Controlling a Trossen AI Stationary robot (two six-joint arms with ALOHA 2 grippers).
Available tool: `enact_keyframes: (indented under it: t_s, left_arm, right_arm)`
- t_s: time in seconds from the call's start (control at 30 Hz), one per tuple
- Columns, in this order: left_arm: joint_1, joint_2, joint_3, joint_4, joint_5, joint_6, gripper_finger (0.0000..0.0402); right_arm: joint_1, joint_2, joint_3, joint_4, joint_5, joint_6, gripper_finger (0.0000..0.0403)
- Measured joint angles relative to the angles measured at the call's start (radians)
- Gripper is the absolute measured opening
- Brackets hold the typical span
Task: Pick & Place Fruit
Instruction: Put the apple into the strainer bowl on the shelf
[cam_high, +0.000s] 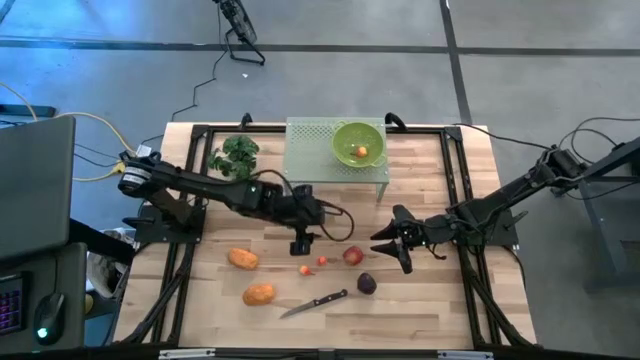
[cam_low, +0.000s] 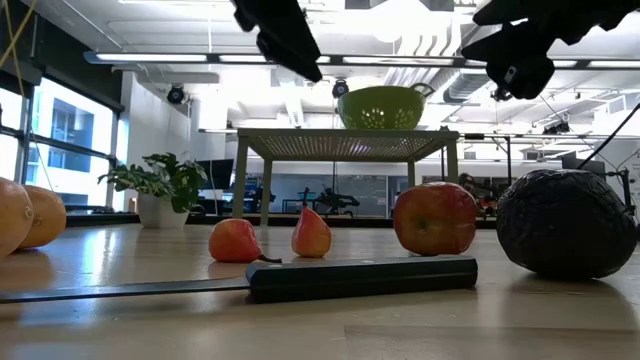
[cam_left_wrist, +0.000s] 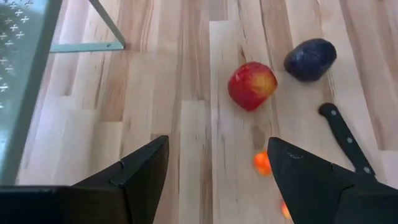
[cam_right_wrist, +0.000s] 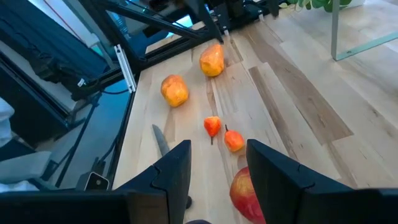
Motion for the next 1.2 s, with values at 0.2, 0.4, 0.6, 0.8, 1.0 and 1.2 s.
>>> enact_keyframes:
  t_s: [0.2, 0.4, 0.6, 0.8, 1.0, 1.2]
  left_arm:
    - [-0.032, 0.000, -0.066, 0.041, -0.011, -0.057, 0.0269]
    - [-0.075, 0.001, -0.114, 0.067, -0.032, -0.127, 0.0269]
    - [-0.128, 0.001, -0.134, 0.064, -0.068, -0.198, 0.0269]
    - [-0.177, 0.001, -0.134, 0.057, -0.073, -0.261, 0.0269]
    - [-0.198, 0.001, -0.133, 0.057, -0.075, -0.313, 0.0269]
    - [-0.194, 0.001, -0.133, 0.059, -0.076, -0.320, 0.0269]
  right_arm:
    - [0.000, 0.000, 0.000, -0.001, -0.003, -0.021, 0.0148]
    - [-0.007, 0.000, 0.000, -0.002, -0.054, -0.075, 0.0154]
    - [-0.036, 0.000, 0.000, -0.001, -0.125, -0.075, 0.0194]
    - [-0.078, 0.000, 0.000, -0.001, -0.158, -0.128, 0.0273]
    - [-0.140, 0.000, 0.000, 0.002, -0.263, -0.136, 0.0359]
    - [-0.166, 0.000, 0.000, 0.082, -0.434, -0.258, 0.0397]
